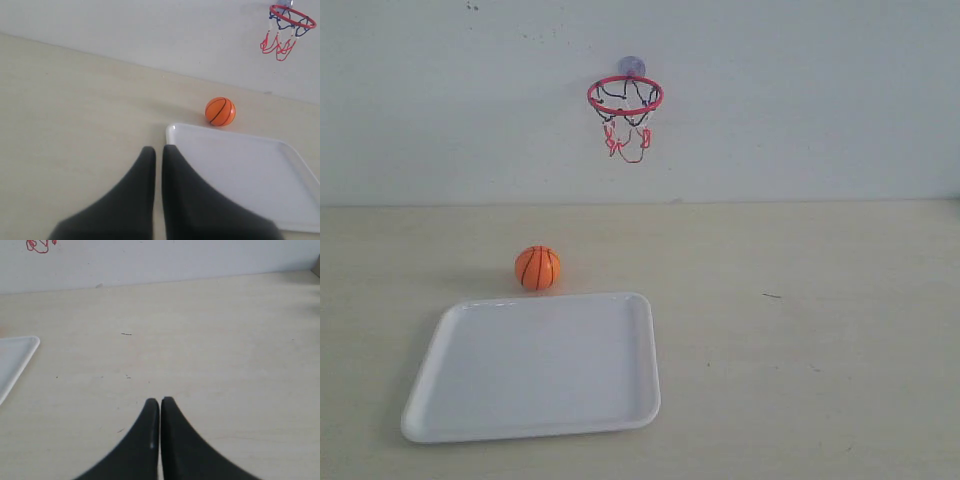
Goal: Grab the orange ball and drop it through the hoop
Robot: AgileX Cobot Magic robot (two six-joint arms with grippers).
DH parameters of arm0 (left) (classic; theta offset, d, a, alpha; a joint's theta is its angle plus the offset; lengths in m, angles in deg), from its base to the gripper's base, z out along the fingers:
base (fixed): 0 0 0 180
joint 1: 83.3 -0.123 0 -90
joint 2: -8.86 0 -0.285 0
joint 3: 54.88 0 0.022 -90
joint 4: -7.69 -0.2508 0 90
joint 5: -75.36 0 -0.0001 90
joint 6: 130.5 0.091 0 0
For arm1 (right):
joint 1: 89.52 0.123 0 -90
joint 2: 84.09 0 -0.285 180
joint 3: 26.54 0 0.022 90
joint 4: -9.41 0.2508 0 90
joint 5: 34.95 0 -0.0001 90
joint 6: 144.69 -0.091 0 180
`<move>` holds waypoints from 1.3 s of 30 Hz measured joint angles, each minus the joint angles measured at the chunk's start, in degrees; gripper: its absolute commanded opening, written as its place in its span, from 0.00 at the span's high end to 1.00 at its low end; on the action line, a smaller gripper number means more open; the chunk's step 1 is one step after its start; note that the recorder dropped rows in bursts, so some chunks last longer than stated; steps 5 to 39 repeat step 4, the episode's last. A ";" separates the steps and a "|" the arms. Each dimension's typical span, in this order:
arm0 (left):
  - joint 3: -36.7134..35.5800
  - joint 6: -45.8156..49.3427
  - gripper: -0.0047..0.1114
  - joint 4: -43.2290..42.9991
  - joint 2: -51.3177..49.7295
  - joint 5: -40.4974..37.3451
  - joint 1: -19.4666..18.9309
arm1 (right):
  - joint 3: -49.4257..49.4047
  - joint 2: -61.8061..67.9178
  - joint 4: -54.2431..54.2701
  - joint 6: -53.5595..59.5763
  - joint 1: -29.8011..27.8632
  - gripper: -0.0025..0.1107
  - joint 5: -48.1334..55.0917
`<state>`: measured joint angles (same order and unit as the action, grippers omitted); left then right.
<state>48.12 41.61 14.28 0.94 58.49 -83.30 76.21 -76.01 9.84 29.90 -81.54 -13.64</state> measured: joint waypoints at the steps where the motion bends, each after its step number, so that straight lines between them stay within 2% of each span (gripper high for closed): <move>1: 0.00 0.00 0.92 0.00 0.00 0.00 0.00 | 0.00 0.00 0.00 0.00 0.00 0.98 0.00; 39: 0.00 0.00 0.92 0.00 0.00 0.00 0.00 | 0.00 0.00 0.00 0.00 0.00 0.98 0.00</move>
